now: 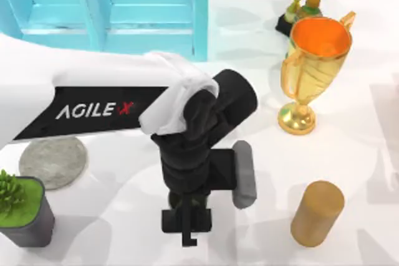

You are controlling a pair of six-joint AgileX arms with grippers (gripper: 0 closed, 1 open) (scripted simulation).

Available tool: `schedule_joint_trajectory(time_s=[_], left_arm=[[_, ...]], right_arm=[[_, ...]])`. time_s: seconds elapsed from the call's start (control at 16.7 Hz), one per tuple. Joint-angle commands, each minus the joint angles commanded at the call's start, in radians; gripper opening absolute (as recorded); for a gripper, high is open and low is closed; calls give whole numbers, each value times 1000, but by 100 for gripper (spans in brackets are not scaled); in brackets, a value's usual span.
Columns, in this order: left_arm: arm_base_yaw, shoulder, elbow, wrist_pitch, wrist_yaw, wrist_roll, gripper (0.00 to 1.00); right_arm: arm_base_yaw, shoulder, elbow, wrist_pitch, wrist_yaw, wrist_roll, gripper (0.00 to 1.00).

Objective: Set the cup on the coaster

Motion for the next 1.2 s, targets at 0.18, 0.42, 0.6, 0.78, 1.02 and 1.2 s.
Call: schedule_joint_trajectory(time_s=[0.18,0.42,0.6,0.78,1.02,1.2], left_arm=[[88,-6,33,-49,6,-90,0],[285,-29,74,-114,14,-352,0],[458,-46,102,-159,20,-595,0],[610,-70,131,-210,27,-769,0],[692,-100,153,-252,33,-854,0],[689,-95,150,-250,31,-850,0]], right_arm=[[0,0,0,0,0,0,100],[0,0,0,0,0,0,100],[0,0,0,0,0,0,100],[0,0,0,0,0,0,100],[0,0,0,0,0,0,100],[0,0,0,0,0,0,100]])
